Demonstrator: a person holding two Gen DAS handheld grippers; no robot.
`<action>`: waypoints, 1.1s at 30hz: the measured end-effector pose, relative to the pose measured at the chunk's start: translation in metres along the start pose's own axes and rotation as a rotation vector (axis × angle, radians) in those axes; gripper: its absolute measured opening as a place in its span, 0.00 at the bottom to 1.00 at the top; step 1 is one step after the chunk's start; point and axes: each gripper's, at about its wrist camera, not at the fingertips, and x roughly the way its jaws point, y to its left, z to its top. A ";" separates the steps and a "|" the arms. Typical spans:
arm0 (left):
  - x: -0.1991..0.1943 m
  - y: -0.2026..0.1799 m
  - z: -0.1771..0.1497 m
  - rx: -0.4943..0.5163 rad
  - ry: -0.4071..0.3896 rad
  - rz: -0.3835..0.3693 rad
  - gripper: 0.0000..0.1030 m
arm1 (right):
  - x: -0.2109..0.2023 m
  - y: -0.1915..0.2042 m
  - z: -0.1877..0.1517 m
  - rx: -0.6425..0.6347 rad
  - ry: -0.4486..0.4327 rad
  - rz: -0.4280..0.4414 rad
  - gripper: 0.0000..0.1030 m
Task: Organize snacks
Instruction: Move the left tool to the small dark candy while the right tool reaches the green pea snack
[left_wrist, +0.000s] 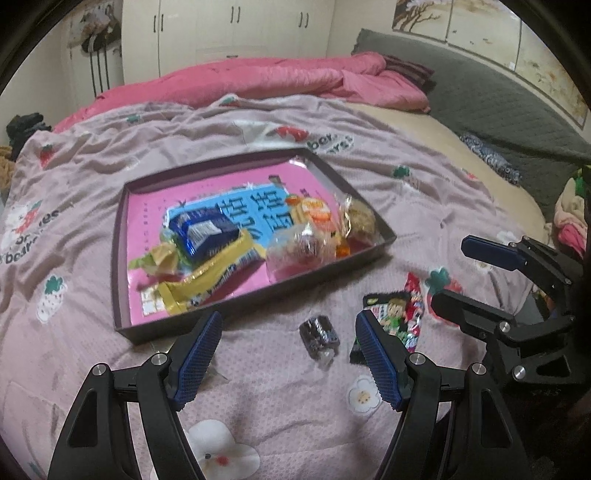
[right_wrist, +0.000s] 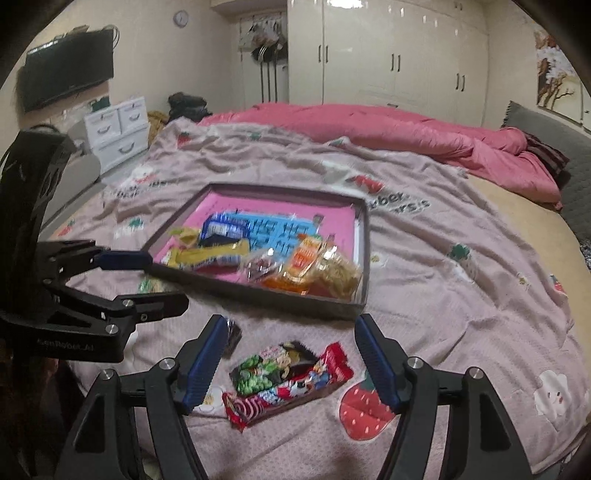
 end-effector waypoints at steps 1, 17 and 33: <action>0.004 0.001 -0.001 -0.003 0.016 -0.004 0.74 | 0.002 0.000 -0.001 -0.004 0.011 0.004 0.68; 0.042 -0.003 -0.011 -0.006 0.111 -0.040 0.74 | 0.020 -0.001 -0.013 -0.046 0.087 0.006 0.68; 0.083 -0.013 -0.010 0.000 0.194 -0.051 0.54 | 0.040 -0.002 -0.022 -0.065 0.154 0.074 0.68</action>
